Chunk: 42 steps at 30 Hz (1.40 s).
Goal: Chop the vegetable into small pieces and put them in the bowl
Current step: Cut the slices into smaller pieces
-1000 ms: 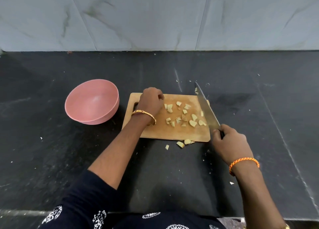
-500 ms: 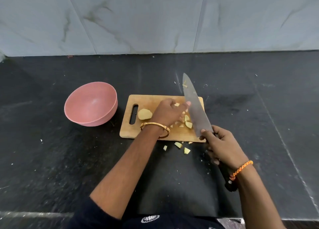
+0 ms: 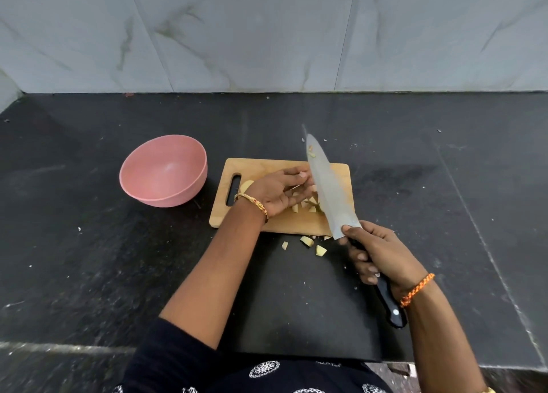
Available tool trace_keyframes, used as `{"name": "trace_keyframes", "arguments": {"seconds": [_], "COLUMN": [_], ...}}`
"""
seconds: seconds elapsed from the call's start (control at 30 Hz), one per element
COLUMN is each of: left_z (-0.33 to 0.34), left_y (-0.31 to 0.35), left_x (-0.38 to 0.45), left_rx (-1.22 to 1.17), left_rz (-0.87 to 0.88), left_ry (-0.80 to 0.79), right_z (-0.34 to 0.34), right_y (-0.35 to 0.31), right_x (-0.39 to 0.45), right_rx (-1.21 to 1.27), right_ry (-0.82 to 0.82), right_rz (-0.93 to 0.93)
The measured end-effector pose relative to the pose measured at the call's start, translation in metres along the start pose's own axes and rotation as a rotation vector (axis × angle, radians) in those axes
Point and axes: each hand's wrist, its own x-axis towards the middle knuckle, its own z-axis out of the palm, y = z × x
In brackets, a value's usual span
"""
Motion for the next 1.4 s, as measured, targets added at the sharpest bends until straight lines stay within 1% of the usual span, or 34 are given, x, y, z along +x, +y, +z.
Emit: {"name": "trace_keyframes", "arguments": {"seconds": [0.03, 0.1, 0.27, 0.33, 0.47, 0.63, 0.7, 0.8, 0.97, 1.07, 1.17, 1.23, 1.4], "left_z": [-0.001, -0.003, 0.009, 0.014, 0.02, 0.016, 0.01, 0.003, 0.012, 0.013, 0.009, 0.01, 0.021], "left_y": [0.001, 0.004, 0.011, 0.015, 0.02, 0.023, 0.02, 0.012, 0.012, 0.011, 0.01, 0.01, 0.014], "left_x": [-0.001, -0.002, -0.004, -0.001, 0.009, 0.02, 0.019, 0.016, 0.012, 0.012, 0.012, 0.011, 0.007], "left_rx": [-0.019, 0.019, 0.332, 0.392, 0.396, 0.316, 0.324, 0.393, 0.383, 0.359, 0.485, 0.54, 0.415], "left_rz": [-0.003, 0.023, 0.104, 0.127, 0.212, 0.385, 0.389, 0.376, 0.332, 0.368, 0.37, 0.357, 0.337], "left_ry": [0.007, 0.04, 0.152, 0.194, 0.226, 0.339, 0.347, 0.306, 0.25, 0.291, 0.352, 0.349, 0.317], "right_z": [-0.002, -0.005, -0.013, -0.014, -0.015, -0.018, -0.02, -0.026, -0.03, -0.027, -0.028, -0.03, -0.034], "right_y": [-0.001, -0.002, -0.003, -0.003, -0.004, -0.003, -0.001, 0.001, -0.006, -0.008, -0.009, -0.009, -0.01], "right_x": [0.001, 0.003, 0.005, 0.003, 0.0, -0.001, 0.001, 0.003, 0.0, -0.001, 0.0, 0.001, 0.0], "right_rx": [-0.005, -0.037, -0.18, -0.203, -0.245, -0.265, -0.229, -0.214, -0.276, -0.27, -0.266, -0.284, -0.319], "right_ry": [0.033, 0.083, 0.081, 0.065, 0.02, 0.007, 0.037, 0.068, 0.028, 0.029, 0.045, 0.038, -0.012], "right_rz": [-0.003, -0.013, -0.042, -0.053, -0.058, -0.089, -0.082, -0.081, -0.098, -0.112, -0.115, -0.119, -0.12]}}
